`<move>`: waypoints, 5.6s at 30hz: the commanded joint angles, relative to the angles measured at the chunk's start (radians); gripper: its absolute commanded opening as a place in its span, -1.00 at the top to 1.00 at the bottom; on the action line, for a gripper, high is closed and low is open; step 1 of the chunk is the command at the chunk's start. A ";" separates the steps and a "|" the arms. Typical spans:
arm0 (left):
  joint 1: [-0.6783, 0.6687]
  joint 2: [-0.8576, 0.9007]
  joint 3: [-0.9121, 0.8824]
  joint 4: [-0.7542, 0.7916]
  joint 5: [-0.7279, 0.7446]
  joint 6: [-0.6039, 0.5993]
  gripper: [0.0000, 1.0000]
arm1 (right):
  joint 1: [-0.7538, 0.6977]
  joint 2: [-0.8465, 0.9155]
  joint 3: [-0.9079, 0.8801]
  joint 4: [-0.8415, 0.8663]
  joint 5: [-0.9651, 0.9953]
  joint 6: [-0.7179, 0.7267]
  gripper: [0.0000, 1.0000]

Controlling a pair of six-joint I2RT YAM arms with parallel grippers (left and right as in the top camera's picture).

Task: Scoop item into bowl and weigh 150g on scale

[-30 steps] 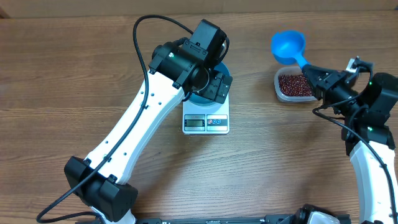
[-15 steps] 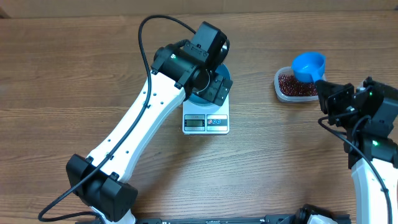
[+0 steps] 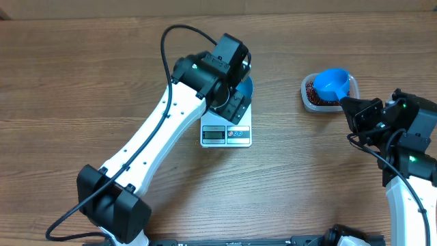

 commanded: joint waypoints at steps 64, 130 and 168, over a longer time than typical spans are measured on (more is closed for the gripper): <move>-0.058 -0.002 -0.475 0.475 0.077 0.125 0.92 | -0.006 -0.011 0.078 0.072 0.084 -0.157 0.93; -0.069 -0.002 -0.475 0.532 0.093 0.275 0.92 | -0.006 -0.008 0.078 0.067 0.103 -0.169 0.93; -0.069 -0.002 -0.475 0.532 0.092 0.305 0.91 | -0.006 -0.008 0.078 0.066 0.107 -0.169 0.93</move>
